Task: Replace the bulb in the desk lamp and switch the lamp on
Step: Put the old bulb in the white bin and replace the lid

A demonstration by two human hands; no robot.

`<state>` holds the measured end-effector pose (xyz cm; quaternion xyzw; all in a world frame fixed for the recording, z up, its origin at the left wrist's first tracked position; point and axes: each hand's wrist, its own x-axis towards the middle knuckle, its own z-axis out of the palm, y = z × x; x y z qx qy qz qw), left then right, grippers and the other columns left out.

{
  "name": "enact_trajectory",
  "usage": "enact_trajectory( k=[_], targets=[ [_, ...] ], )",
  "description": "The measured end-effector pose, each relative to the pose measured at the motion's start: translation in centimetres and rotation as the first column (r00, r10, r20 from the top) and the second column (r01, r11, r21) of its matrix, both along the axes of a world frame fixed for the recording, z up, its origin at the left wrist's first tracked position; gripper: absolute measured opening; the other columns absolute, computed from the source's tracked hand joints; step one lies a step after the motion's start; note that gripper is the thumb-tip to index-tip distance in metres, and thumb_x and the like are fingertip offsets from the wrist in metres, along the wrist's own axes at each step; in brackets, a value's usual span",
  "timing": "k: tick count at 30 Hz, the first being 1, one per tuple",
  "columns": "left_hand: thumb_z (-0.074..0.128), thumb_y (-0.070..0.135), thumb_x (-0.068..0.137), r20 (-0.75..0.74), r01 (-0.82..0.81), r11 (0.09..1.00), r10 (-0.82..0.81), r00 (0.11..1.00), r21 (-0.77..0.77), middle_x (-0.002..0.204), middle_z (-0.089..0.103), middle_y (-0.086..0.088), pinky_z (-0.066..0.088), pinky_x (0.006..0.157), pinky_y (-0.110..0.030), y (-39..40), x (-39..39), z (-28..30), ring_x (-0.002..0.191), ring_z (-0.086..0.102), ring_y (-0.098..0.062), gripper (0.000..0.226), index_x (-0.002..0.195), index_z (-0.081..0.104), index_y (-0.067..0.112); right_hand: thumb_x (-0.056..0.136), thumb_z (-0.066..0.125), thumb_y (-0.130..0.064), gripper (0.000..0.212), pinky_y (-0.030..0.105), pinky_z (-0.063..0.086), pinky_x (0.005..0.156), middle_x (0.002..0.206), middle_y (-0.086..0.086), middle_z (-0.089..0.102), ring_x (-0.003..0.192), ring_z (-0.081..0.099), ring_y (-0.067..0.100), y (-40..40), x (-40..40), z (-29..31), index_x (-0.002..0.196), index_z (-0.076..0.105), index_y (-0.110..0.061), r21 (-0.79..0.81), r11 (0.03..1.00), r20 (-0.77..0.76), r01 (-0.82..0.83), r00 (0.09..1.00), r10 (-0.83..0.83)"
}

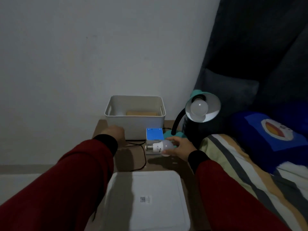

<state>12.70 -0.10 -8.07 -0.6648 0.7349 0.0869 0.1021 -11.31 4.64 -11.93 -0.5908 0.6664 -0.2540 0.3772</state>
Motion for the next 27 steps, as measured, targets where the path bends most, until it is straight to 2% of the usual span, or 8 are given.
enact_trajectory(
  k=[2,6,9,11,13,18,27],
  targets=[
    [0.056,0.037,0.090,-0.020,0.001,0.998,-0.002,1.000,-0.056,0.132,0.057,-0.013,0.045,0.101,-0.034,-0.8,0.2,2.2,0.122,0.054,-0.028,0.048,0.128,0.055,0.007,0.070,0.081,-0.018,0.059,0.028,0.046,0.091,0.121,0.009,0.058,0.107,0.053,0.015,-0.8,0.9,2.5,0.124,0.057,-0.014,-0.054,0.999,0.010,-0.007,1.000,0.008],
    [0.057,0.037,0.089,-0.110,-0.026,0.990,0.011,0.994,-0.136,0.135,0.053,-0.015,0.046,0.100,-0.036,-3.8,0.6,5.6,0.124,0.052,-0.030,0.049,0.128,0.054,0.007,0.068,0.082,-0.019,0.061,0.035,0.056,0.081,0.112,0.010,0.062,0.106,0.061,0.026,-4.2,3.0,6.6,0.123,0.057,-0.014,-0.153,0.988,0.093,0.035,0.995,-0.021],
    [0.056,0.036,0.089,-0.152,-0.057,0.985,0.032,0.988,-0.161,0.141,0.044,-0.017,0.043,0.104,-0.034,-6.5,0.8,6.5,0.128,0.048,-0.029,0.054,0.135,0.048,0.009,0.066,0.083,-0.022,0.059,0.043,0.052,0.094,0.118,0.013,0.062,0.107,0.060,0.026,-8.0,4.5,8.2,0.120,0.060,-0.017,-0.216,0.971,0.113,0.100,0.991,-0.077],
    [0.056,0.038,0.089,-0.161,-0.052,0.986,0.026,0.987,-0.158,0.143,0.044,-0.016,0.041,0.107,-0.034,-8.2,0.9,6.1,0.131,0.045,-0.028,0.056,0.136,0.047,0.009,0.067,0.083,-0.020,0.056,0.040,0.051,0.096,0.119,0.012,0.061,0.106,0.059,0.025,-10.6,5.3,8.4,0.119,0.061,-0.017,-0.225,0.967,0.146,0.119,0.985,-0.087],
    [0.056,0.041,0.089,-0.160,-0.047,0.990,0.026,0.987,-0.130,0.143,0.046,-0.015,0.038,0.110,-0.033,-9.7,0.9,5.3,0.134,0.043,-0.028,0.058,0.136,0.048,0.009,0.070,0.081,-0.021,0.058,0.034,0.050,0.096,0.121,0.010,0.060,0.106,0.057,0.023,-13.0,5.9,8.0,0.123,0.058,-0.016,-0.211,0.971,0.122,0.114,0.988,-0.089],
    [0.051,0.042,0.093,-0.156,-0.027,0.990,0.005,0.988,-0.137,0.142,0.051,-0.012,0.031,0.111,-0.027,-12.3,0.6,3.7,0.136,0.042,-0.025,0.054,0.135,0.049,0.008,0.073,0.079,-0.019,0.060,0.034,0.048,0.099,0.128,0.011,0.057,0.113,0.055,0.025,-17.5,6.6,5.2,0.126,0.053,-0.016,-0.111,0.985,0.105,0.129,0.988,-0.117],
    [0.056,0.039,0.090,-0.148,-0.063,0.997,0.057,0.987,-0.033,0.142,0.048,-0.013,0.040,0.109,-0.033,-15.5,0.9,0.0,0.133,0.045,-0.027,0.055,0.136,0.048,0.009,0.070,0.080,-0.013,0.064,0.028,0.049,0.095,0.130,0.012,0.057,0.114,0.057,0.026,-22.0,7.3,0.7,0.127,0.053,-0.011,0.067,0.997,-0.044,0.047,0.998,-0.045]
  ],
)
